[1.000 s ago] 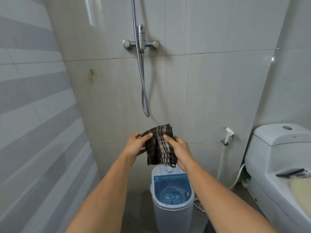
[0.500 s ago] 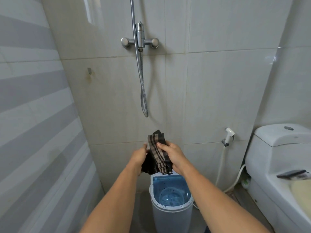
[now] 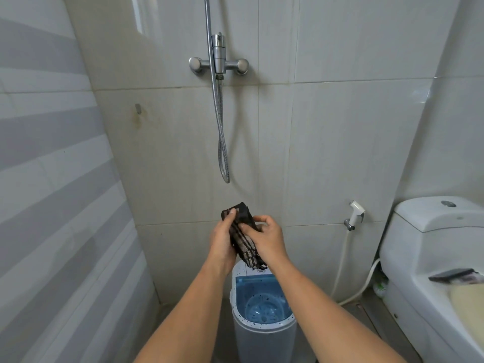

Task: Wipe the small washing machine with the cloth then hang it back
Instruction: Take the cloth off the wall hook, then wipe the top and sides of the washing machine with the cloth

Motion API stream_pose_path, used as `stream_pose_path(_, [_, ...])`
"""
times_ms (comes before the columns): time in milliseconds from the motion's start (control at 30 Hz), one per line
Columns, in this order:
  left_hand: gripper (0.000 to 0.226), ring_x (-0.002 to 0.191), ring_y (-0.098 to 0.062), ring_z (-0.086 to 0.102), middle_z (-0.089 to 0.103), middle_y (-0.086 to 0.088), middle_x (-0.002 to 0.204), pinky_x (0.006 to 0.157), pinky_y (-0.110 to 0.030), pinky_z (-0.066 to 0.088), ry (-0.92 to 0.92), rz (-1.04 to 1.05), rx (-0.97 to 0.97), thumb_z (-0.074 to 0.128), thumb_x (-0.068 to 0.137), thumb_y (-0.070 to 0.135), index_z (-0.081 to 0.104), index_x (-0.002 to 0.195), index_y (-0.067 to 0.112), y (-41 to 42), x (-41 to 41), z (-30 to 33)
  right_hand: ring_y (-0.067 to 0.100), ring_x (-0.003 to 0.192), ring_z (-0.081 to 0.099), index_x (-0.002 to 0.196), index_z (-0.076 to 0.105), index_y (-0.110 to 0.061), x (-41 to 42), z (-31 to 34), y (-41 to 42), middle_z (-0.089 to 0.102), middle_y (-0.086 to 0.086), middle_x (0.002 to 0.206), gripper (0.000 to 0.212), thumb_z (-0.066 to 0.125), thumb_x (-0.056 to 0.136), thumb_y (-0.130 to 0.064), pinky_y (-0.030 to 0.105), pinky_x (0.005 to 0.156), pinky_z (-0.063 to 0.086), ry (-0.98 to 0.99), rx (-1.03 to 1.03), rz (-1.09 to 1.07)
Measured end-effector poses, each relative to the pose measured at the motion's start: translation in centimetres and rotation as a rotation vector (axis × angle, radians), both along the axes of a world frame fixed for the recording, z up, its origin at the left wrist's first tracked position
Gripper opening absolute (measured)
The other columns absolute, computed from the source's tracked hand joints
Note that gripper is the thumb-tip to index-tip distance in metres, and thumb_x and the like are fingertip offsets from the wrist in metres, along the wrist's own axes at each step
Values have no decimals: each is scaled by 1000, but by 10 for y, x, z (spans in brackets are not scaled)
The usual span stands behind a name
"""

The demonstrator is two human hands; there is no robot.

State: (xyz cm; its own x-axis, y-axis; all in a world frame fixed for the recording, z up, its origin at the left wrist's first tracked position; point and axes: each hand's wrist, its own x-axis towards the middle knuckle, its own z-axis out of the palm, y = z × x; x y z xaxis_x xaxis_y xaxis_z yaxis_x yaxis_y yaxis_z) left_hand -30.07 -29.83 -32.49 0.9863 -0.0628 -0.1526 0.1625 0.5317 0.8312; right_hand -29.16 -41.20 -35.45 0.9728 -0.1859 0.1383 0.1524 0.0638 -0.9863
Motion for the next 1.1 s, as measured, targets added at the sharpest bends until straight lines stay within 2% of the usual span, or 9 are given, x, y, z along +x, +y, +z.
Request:
stream_pose_path(133, [40,104,-27,69,75,-11,111,82,-40,58,72,0,165,59,94,44,70,118,13,-1,-2,5,14,86,70,89,59,-21,0,-6,-6,70,-2,94,37,88,76,-39,30,75,57,-27,-236,-183])
stream_pose_path(267, [51,110,-30,63,70,-9,114,86,-50,56,177,-62,260,46,97,55,70,116,14,-5,-2,14,3,87,67,93,69,-30,-2,-18,-10,69,-13,97,9,75,89,-34,22,73,51,-164,-462,-233])
stream_pose_path(400, [84,116,-38,61,65,-13,120,94,-58,52,209,-184,226,46,80,81,69,118,10,0,6,19,1,95,72,117,73,-37,-11,-21,-11,79,-13,100,22,67,96,-41,22,84,57,-72,-302,117])
stream_pose_path(500, [106,120,-40,59,60,-12,132,100,-62,47,242,-326,226,43,67,93,63,124,6,4,3,23,13,85,74,107,77,-29,-14,-25,-18,80,-3,91,20,78,87,-26,30,75,59,38,-213,210])
stream_pose_path(633, [128,154,-36,5,7,-9,168,116,-67,13,320,-387,522,39,55,101,17,159,29,9,-4,17,39,90,75,111,73,-16,-21,-32,-34,78,20,97,22,72,88,-18,53,75,62,268,25,193])
stream_pose_path(733, [125,155,-34,1,2,-8,169,119,-66,9,328,-298,638,34,58,101,7,159,33,12,-10,0,36,80,73,124,61,-11,-32,-41,-48,73,28,106,30,63,95,-18,36,57,57,496,401,249])
stream_pose_path(833, [112,154,-31,12,10,-5,169,120,-60,15,318,-236,713,28,69,96,13,159,31,16,-20,-27,34,90,72,127,59,3,-39,-69,-61,69,29,121,38,57,98,-22,42,67,64,671,681,249])
stream_pose_path(933, [112,152,-29,20,17,0,168,118,-58,19,361,-201,759,29,66,96,21,157,33,18,-21,-66,39,95,70,122,62,5,-43,-107,-65,68,28,110,36,61,96,-20,55,72,64,728,824,211])
stream_pose_path(1100, [90,148,-33,30,31,-7,163,114,-58,27,478,-184,763,36,84,82,38,152,24,19,-2,-138,40,101,67,132,56,-6,-30,-175,-58,63,31,120,37,60,95,-2,56,77,63,769,840,171])
